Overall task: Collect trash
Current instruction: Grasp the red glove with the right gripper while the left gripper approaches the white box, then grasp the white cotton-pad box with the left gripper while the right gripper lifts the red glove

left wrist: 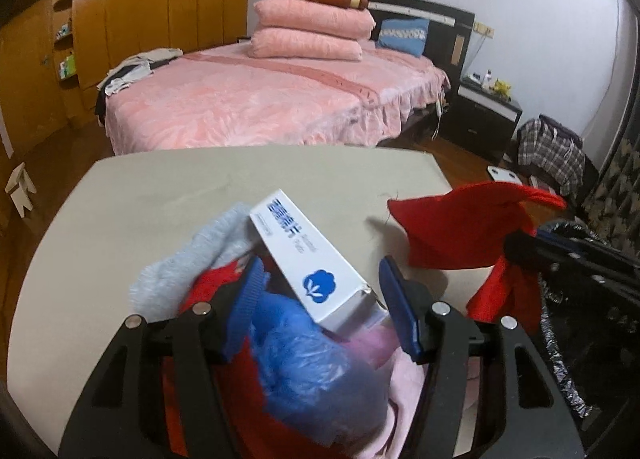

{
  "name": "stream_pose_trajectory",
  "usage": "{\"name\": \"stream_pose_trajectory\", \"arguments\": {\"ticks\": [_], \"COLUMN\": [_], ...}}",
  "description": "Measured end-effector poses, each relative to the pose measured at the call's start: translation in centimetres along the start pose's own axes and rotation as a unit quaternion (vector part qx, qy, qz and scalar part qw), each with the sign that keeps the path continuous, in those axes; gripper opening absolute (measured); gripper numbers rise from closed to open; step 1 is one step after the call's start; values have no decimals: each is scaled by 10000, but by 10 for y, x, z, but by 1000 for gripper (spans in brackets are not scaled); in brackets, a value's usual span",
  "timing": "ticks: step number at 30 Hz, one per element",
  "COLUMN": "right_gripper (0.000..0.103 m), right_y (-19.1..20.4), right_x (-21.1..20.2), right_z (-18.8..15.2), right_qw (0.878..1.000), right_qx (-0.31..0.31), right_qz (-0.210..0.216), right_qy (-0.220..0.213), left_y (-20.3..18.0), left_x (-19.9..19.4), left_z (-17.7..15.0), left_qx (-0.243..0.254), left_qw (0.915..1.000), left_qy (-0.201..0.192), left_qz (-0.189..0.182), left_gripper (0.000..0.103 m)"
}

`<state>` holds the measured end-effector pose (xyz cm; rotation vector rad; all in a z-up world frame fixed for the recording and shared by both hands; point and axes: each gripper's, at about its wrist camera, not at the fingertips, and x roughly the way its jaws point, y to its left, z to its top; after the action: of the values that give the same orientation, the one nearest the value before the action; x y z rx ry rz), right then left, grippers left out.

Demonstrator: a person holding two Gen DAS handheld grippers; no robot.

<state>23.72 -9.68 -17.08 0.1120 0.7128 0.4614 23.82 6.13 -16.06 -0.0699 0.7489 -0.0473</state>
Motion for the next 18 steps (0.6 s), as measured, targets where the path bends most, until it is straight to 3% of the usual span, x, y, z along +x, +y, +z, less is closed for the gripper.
{"name": "stream_pose_trajectory", "arguments": {"ticks": [5, 9, 12, 18], "right_gripper": [18, 18, 18, 18], "right_y": [-4, -10, -13, -18], "right_x": [2, 2, 0, 1], "right_z": [-5, -5, -6, -8], "right_qw": [10000, 10000, 9999, 9998], "right_qx": [31, 89, 116, 165], "right_qz": [9, -30, -61, -104], "right_qy": [33, 8, -3, 17], "left_y": [-6, -11, -15, -12], "left_x": [15, 19, 22, 44], "left_z": [-2, 0, 1, 2], "left_qx": [15, 34, 115, -19], "left_qw": [9998, 9997, 9994, 9985], "left_qy": [214, 229, 238, 552], "left_qz": [-15, -129, -204, 31], "left_gripper": [58, 48, 47, 49]}}
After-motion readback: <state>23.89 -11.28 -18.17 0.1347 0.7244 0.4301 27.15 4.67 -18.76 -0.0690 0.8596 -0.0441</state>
